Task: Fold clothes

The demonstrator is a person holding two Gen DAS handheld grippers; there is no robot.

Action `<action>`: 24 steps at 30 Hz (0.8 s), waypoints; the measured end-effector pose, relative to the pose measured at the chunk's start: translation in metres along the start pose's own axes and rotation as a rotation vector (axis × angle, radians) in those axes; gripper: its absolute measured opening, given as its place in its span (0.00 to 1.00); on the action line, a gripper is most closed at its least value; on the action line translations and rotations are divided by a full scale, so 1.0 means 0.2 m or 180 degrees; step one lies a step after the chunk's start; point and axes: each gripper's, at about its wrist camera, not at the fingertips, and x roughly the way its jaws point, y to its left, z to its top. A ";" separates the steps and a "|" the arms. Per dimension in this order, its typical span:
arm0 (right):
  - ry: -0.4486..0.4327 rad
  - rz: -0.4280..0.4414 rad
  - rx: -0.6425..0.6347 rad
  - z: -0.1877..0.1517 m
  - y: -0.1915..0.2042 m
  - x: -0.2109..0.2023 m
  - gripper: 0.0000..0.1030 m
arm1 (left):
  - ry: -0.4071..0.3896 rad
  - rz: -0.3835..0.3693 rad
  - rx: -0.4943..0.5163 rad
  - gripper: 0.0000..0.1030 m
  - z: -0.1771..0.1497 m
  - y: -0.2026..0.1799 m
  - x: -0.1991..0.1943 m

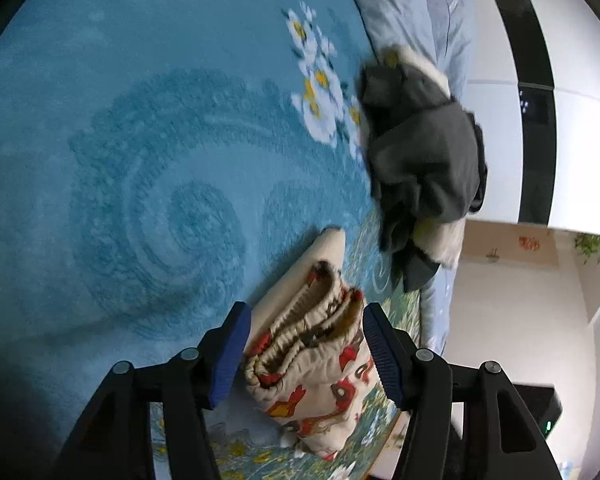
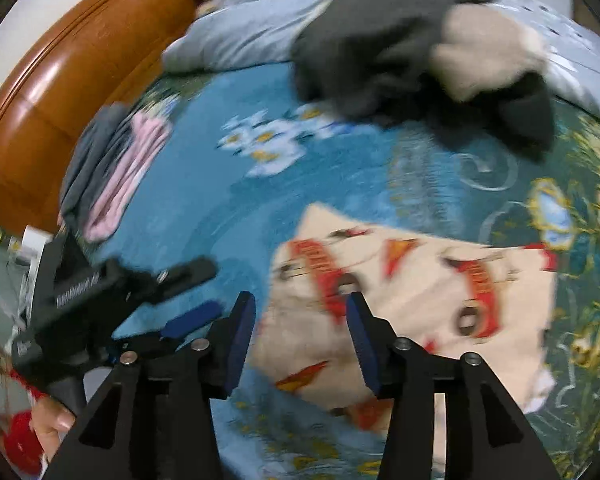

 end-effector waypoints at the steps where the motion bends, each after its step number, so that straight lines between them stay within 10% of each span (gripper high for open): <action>1: 0.0020 -0.0021 0.0082 0.01 -0.04 0.00 0.47 | 0.0049 0.0045 0.0020 0.61 0.00 0.00 0.02; 12: 0.0375 -0.0082 -0.0068 0.09 0.10 0.25 0.47 | -0.0100 0.0018 -0.0411 0.61 0.02 0.13 -0.02; 18: 0.0496 -0.0274 -0.0075 0.08 0.07 0.33 0.16 | -0.0093 0.0023 -0.0440 0.61 0.02 0.13 -0.01; 24: 0.0294 -0.0037 -0.0100 0.14 0.11 0.23 0.14 | -0.0017 -0.0002 -0.0393 0.61 0.02 0.12 0.02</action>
